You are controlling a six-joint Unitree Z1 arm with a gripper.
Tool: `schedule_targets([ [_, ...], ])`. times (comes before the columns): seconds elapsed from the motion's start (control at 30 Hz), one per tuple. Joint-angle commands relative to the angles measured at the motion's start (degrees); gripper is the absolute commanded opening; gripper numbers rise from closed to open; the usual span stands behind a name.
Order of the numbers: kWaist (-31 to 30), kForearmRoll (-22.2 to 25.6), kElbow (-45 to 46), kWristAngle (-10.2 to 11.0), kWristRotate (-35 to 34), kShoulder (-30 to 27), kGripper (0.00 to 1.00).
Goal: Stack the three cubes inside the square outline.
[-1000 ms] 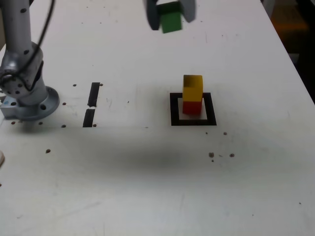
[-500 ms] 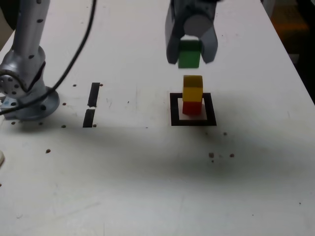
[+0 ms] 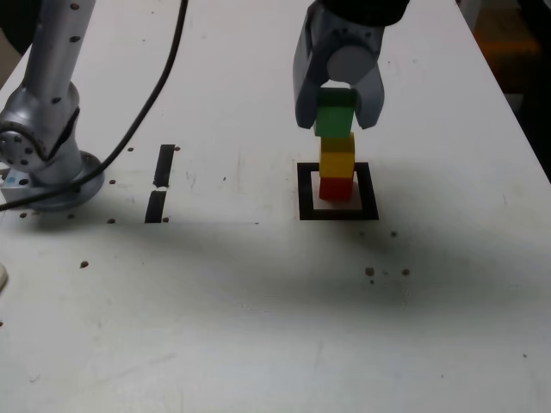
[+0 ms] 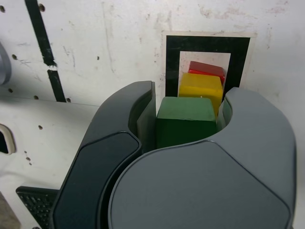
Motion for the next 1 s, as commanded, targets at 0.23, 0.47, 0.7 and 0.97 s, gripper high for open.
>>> schedule_targets([
  [0.23,-0.66,-2.62,2.06,0.77,-0.31,-1.03,0.09],
  [0.47,-0.66,-3.83,2.62,1.44,-0.20,-0.71,0.14],
  [0.7,-0.66,-3.78,2.18,1.51,0.46,1.03,0.30],
  [0.97,-0.75,-3.32,1.90,1.39,-0.11,2.30,0.79],
])
